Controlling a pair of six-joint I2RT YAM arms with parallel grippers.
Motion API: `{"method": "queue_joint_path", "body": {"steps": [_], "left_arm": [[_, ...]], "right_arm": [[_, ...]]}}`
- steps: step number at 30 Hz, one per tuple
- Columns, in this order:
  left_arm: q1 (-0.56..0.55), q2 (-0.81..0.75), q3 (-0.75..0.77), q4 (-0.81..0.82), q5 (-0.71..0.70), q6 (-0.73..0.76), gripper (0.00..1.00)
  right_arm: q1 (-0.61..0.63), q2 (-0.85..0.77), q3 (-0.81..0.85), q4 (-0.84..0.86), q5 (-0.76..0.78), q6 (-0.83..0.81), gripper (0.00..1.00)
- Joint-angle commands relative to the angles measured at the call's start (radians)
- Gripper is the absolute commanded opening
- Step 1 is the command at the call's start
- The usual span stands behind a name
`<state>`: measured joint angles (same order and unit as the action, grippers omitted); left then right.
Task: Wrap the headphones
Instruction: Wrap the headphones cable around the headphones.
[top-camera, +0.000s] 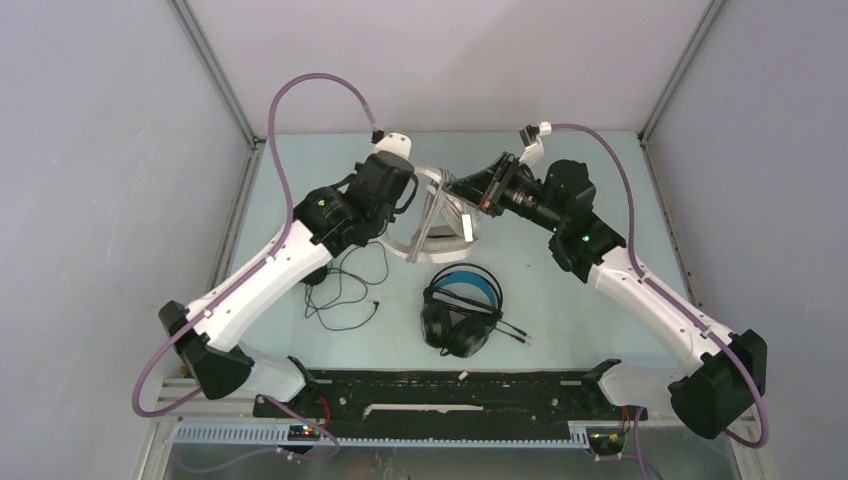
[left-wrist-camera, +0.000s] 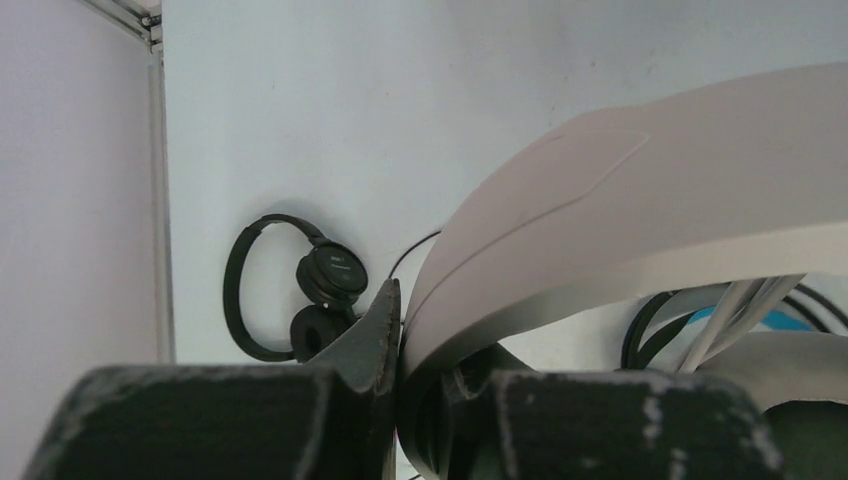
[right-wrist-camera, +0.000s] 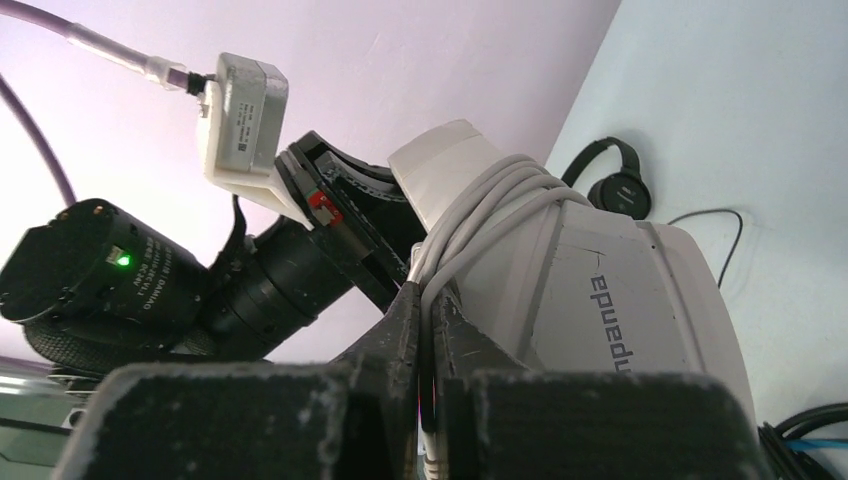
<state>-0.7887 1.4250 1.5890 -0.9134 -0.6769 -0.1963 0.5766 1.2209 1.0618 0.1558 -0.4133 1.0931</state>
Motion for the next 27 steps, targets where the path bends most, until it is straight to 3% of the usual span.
{"method": "queue_joint_path", "body": {"steps": [1, 7, 16, 27], "left_arm": [[0.008, -0.096, -0.064, 0.268, -0.085, -0.124, 0.0], [0.008, -0.184, -0.193, 0.524, -0.085, -0.1, 0.0], [0.008, -0.213, -0.251, 0.739, -0.111, -0.012, 0.0], [0.008, -0.231, -0.244, 0.776, -0.128, 0.015, 0.0]], "right_arm": [[0.056, -0.014, 0.119, 0.047, -0.06, -0.079, 0.09], [0.087, -0.018, 0.167, -0.05, 0.023, -0.231, 0.12], [0.099, -0.079, 0.17, -0.08, 0.066, -0.367, 0.18], [0.109, -0.138, 0.17, -0.133, 0.079, -0.424, 0.26]]}}
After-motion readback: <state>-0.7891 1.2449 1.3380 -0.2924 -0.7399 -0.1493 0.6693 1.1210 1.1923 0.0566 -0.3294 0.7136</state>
